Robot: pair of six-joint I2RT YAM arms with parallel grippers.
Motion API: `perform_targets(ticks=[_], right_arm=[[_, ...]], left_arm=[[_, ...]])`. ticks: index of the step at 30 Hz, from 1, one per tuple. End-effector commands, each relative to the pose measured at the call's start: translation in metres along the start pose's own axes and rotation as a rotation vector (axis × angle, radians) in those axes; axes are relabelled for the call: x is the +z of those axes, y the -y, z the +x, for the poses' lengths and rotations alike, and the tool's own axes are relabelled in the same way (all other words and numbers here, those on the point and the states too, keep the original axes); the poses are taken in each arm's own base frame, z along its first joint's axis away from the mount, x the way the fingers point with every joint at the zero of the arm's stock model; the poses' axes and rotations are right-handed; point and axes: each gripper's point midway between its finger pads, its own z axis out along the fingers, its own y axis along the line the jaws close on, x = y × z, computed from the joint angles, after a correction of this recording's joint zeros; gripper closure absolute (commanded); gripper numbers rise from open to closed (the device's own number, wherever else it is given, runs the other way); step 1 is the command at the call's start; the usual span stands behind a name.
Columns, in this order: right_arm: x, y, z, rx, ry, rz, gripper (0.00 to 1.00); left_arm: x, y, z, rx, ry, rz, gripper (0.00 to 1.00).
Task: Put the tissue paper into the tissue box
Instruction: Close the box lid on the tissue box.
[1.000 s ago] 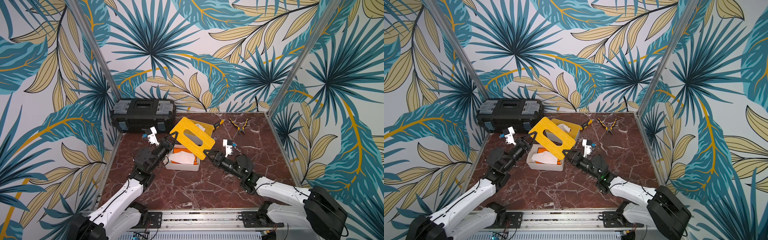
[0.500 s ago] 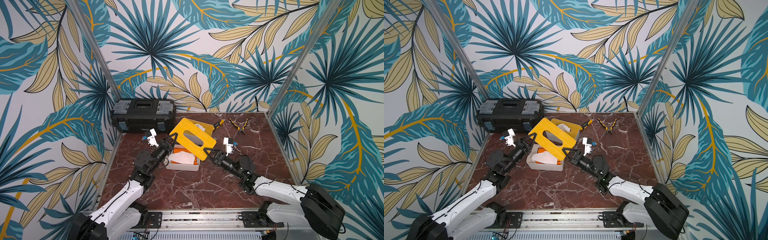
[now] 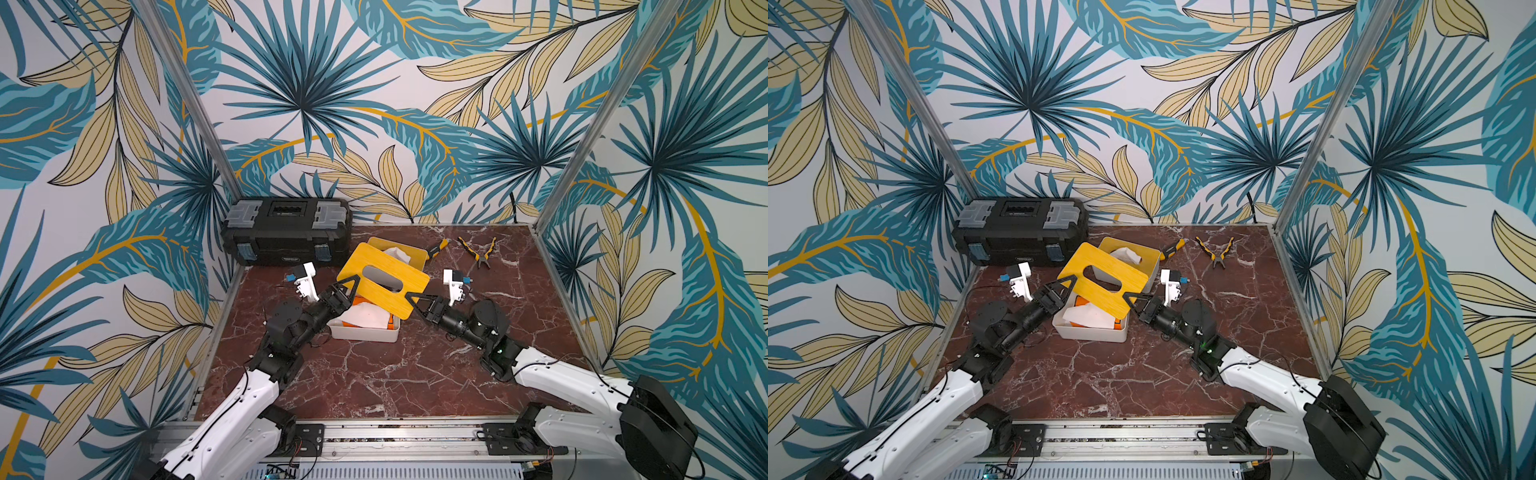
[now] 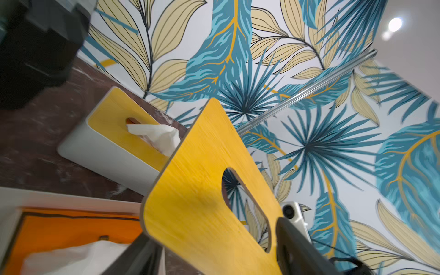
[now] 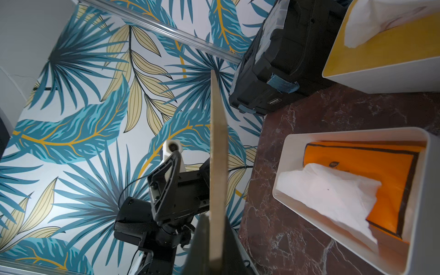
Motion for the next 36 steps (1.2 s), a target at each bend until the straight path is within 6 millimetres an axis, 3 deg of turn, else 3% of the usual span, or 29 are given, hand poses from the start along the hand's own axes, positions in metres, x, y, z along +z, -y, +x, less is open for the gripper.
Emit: perform_targets(ticks=[1,7,12,24,36], right_arm=[[0.011,0.012,0.008,-0.001,-0.140,0.065,1.00],[0.047,0.026,0.025,0.093,-0.408,0.070,1.00],[0.070,0.046,0.031,0.163,-0.530,0.074,1.00],[0.070,0.108,0.027,0.224,-0.578,0.156,1.00],[0.059,0.120,0.032,0.228,-0.584,0.158,1.00]], left_arm=[[-0.020,-0.009,-0.017,0.275,0.016,-0.178,0.00],[-0.056,-0.018,-0.041,0.487,0.050,-0.379,0.00],[-0.066,-0.023,-0.050,0.562,0.033,-0.474,0.00],[-0.032,-0.050,-0.025,0.440,-0.118,-0.421,0.00],[-0.017,-0.079,-0.016,0.365,-0.145,-0.420,0.00]])
